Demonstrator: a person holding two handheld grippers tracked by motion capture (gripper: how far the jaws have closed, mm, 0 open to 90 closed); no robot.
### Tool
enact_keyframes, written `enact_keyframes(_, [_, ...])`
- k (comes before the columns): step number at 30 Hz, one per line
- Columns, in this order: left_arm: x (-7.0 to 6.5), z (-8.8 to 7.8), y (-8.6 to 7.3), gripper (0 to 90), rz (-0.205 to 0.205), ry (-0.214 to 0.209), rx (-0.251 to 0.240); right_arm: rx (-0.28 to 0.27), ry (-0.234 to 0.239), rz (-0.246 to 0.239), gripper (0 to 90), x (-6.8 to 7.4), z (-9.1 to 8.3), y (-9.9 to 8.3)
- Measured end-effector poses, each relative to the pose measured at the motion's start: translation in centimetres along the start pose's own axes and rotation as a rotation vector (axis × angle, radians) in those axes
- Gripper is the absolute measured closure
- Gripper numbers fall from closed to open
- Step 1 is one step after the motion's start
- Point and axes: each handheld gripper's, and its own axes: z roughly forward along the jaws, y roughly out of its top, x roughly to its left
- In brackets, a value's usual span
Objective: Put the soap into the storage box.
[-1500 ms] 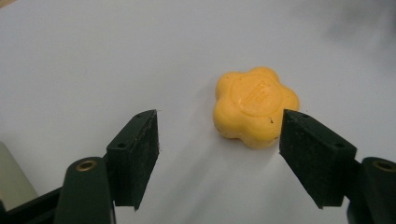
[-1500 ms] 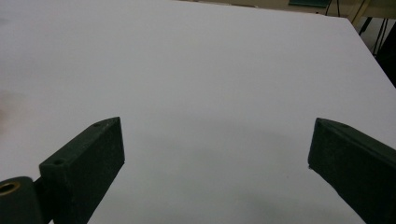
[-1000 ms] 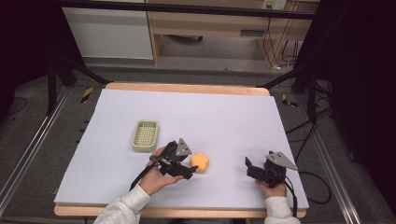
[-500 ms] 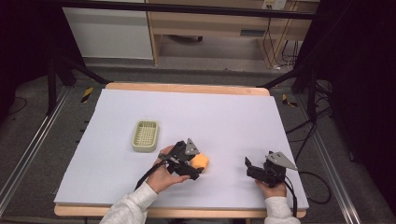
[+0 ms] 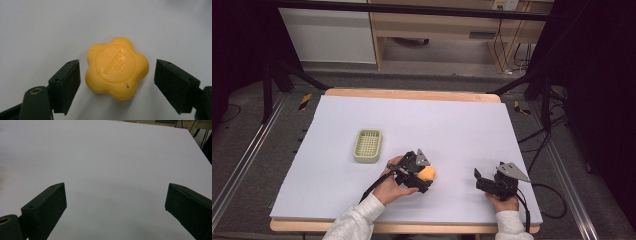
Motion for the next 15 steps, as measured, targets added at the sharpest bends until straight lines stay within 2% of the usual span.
enact_keyframes(5, [0.1,0.6,0.0,21.3,0.011,-0.003,0.025,0.0,0.0,-0.001,4.2,0.0,0.0,0.0])
enact_keyframes(11, [0.2,1.1,0.0,21.4,0.005,-0.001,0.043,0.002,0.0,0.001,4.2,0.0,0.0,0.0])
enact_keyframes(15, [0.3,1.4,0.0,21.6,0.001,-0.005,0.04,0.005,-0.001,0.002,4.2,0.0,0.0,0.0])
